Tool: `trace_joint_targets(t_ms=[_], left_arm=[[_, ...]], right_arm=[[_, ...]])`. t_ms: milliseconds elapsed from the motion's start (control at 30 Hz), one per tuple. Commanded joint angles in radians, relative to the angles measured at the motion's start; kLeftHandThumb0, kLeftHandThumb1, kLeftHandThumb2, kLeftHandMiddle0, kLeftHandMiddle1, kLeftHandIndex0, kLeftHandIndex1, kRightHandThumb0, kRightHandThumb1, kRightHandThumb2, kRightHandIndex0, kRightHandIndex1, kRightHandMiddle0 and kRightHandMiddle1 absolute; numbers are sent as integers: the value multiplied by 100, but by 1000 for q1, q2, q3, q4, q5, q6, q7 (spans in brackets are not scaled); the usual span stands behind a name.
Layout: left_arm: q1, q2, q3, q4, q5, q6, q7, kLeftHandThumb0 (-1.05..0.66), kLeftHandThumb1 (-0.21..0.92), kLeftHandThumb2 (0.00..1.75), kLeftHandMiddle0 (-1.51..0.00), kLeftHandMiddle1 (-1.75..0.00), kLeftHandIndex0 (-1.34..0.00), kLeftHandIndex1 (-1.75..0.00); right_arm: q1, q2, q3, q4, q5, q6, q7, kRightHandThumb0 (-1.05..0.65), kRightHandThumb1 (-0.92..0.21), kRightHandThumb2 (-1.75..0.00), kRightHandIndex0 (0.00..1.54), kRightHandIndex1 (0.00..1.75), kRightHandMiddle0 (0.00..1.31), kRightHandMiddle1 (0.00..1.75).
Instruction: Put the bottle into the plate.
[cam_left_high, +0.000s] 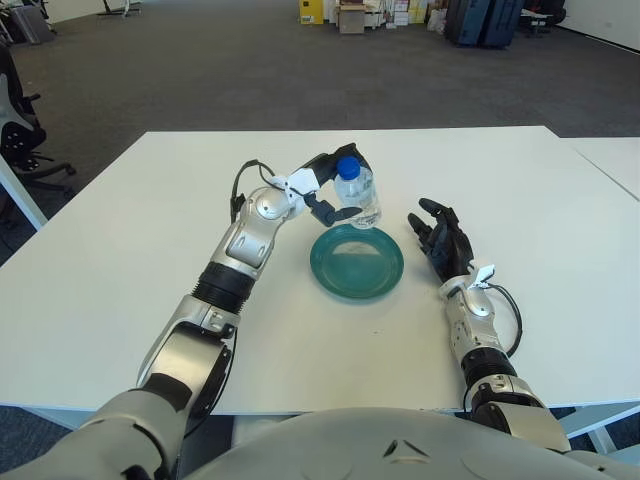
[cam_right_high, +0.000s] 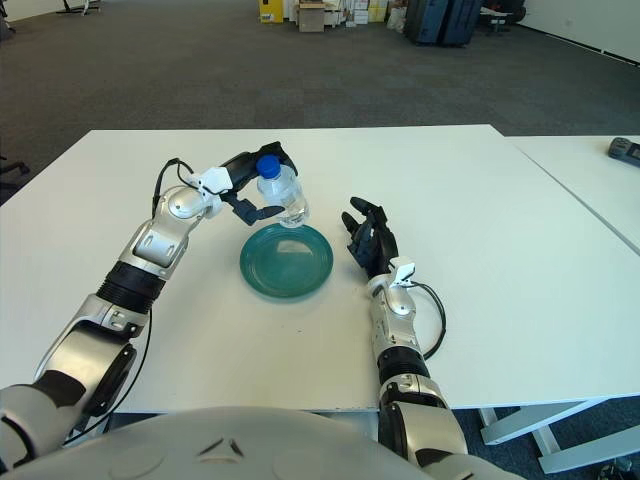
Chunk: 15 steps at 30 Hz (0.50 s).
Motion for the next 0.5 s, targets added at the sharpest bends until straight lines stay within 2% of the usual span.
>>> trace_joint_targets(t_ms=[0, 467], left_arm=[[-33, 13, 20, 3, -13, -3, -4, -45, 35, 127, -115, -175, -58, -175], [-40, 29, 19, 8, -13, 51, -42, -45, 35, 127, -115, -175, -58, -175]], right_arm=[[51, 13, 5, 34, -4, 41, -9, -88, -92, -106, 47, 1, 4, 88], [49, 18, 5, 22, 4, 61, -15, -88, -92, -106, 46, 1, 3, 88]])
